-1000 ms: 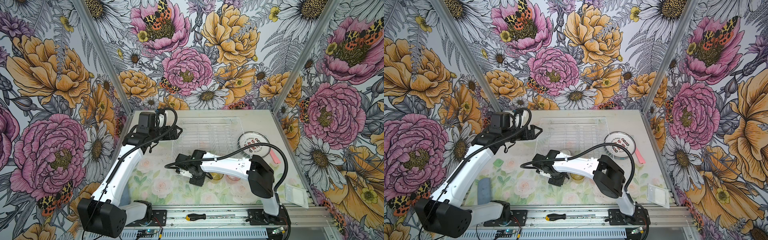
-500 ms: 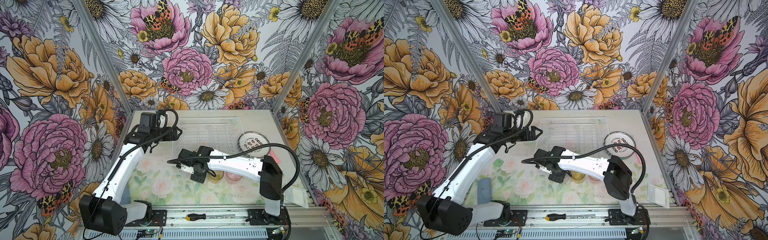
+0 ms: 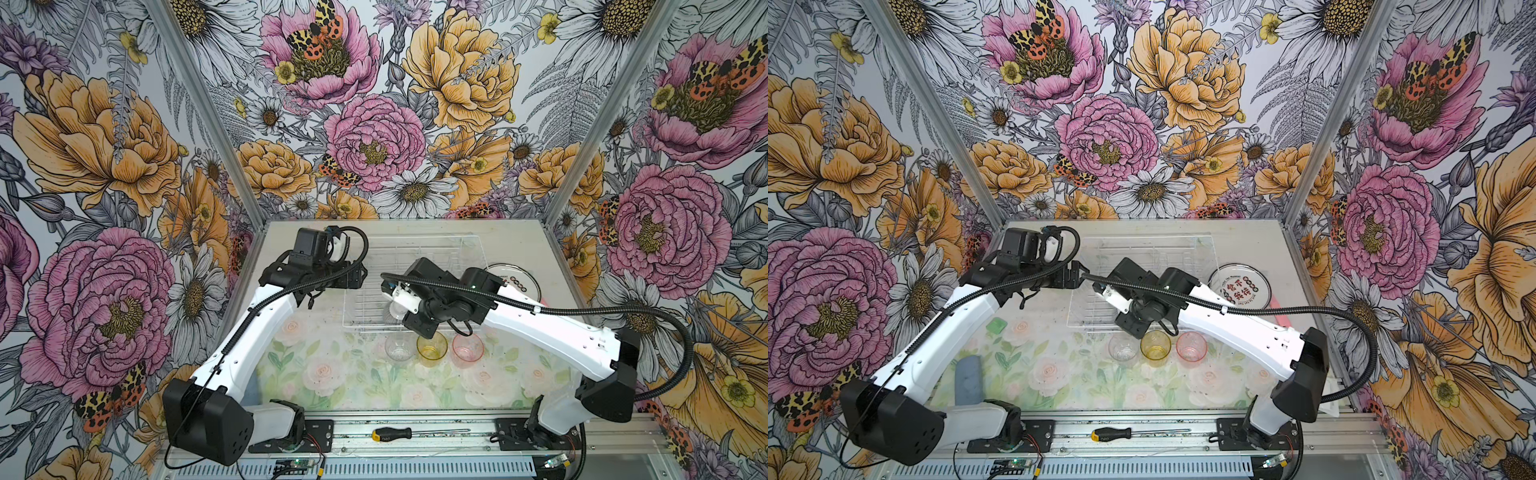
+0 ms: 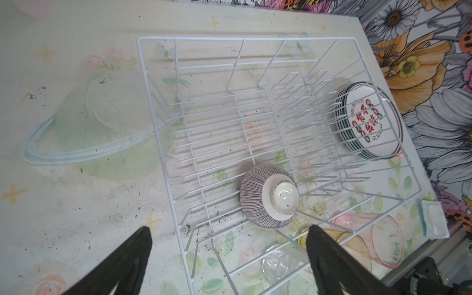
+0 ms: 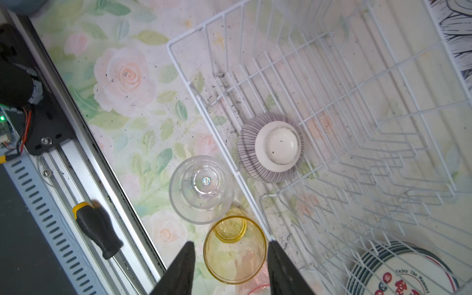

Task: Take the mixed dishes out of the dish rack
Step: 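Raise the right gripper while the left gripper moves toward the purple-striped bowl, then lower the left gripper around the upside-down purple-striped bowl in the rack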

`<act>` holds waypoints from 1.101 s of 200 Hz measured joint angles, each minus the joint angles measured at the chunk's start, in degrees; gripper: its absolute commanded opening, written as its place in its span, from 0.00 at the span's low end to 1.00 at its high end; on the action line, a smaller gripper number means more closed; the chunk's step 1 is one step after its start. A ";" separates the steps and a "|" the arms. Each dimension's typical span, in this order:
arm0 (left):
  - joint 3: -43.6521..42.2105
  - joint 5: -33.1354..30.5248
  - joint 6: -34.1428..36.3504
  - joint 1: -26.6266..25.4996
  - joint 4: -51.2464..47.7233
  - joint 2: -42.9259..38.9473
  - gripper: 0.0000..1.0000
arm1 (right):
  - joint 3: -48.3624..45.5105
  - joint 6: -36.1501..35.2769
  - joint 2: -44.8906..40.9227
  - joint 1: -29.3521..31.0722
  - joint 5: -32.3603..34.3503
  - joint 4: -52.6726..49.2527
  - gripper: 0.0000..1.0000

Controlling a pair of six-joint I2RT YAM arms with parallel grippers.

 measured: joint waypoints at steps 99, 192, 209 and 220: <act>7.80 -9.38 4.85 -17.03 -2.93 15.06 0.95 | -15.32 9.99 -16.72 -15.54 0.74 11.78 0.55; 11.47 -9.22 5.88 -19.76 -5.33 24.17 0.87 | -20.46 11.52 -19.32 -19.74 -2.71 16.46 0.55; 12.35 -9.07 5.88 -19.98 -5.77 25.49 0.87 | -20.90 11.54 -19.52 -20.13 -3.08 16.70 0.55; 12.98 -9.09 5.88 -20.20 -6.29 26.32 0.87 | -21.22 11.67 -19.63 -20.44 -3.39 16.98 0.55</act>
